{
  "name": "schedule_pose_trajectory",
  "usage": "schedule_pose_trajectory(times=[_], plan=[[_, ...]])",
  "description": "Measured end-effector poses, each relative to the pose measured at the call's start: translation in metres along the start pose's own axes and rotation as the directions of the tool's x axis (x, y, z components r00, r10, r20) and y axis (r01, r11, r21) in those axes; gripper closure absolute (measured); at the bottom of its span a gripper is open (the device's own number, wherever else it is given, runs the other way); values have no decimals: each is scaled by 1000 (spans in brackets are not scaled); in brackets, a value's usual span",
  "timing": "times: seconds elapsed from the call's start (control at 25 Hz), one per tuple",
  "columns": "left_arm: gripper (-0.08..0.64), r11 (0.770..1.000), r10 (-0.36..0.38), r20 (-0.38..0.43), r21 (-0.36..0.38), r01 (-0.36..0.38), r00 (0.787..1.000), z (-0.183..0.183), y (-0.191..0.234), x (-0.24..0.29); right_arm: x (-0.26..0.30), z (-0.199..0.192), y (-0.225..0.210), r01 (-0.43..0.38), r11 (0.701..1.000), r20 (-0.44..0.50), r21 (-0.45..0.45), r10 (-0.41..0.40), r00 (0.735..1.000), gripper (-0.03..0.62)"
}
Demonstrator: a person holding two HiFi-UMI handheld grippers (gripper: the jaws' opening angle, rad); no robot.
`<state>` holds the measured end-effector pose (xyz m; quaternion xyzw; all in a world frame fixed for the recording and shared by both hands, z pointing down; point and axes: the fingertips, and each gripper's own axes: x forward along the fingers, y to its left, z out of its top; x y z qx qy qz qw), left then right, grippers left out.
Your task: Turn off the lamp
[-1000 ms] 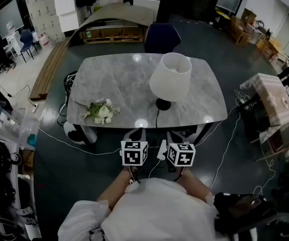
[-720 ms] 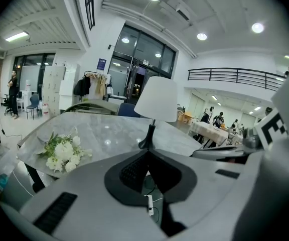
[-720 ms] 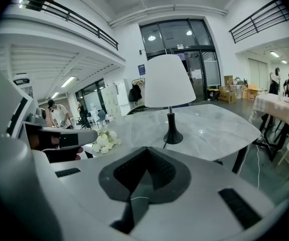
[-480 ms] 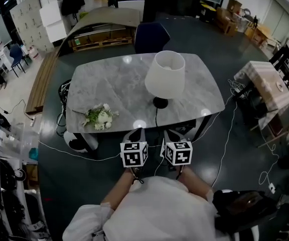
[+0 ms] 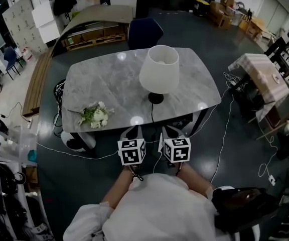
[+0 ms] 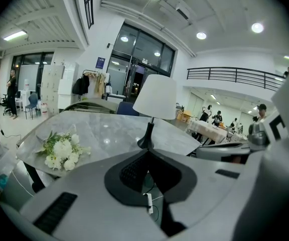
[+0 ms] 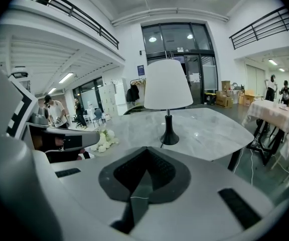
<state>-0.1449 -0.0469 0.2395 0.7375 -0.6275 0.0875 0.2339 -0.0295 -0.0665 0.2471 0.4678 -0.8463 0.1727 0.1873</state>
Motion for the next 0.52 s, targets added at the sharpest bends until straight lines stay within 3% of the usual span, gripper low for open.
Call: schedule_pose_trajectory(times=[0.52], plan=[[551,1000,-10,-8,18,10,1000,-5,-14,10,-3,-3,-16,14,999,4,31,-14,1000,594]])
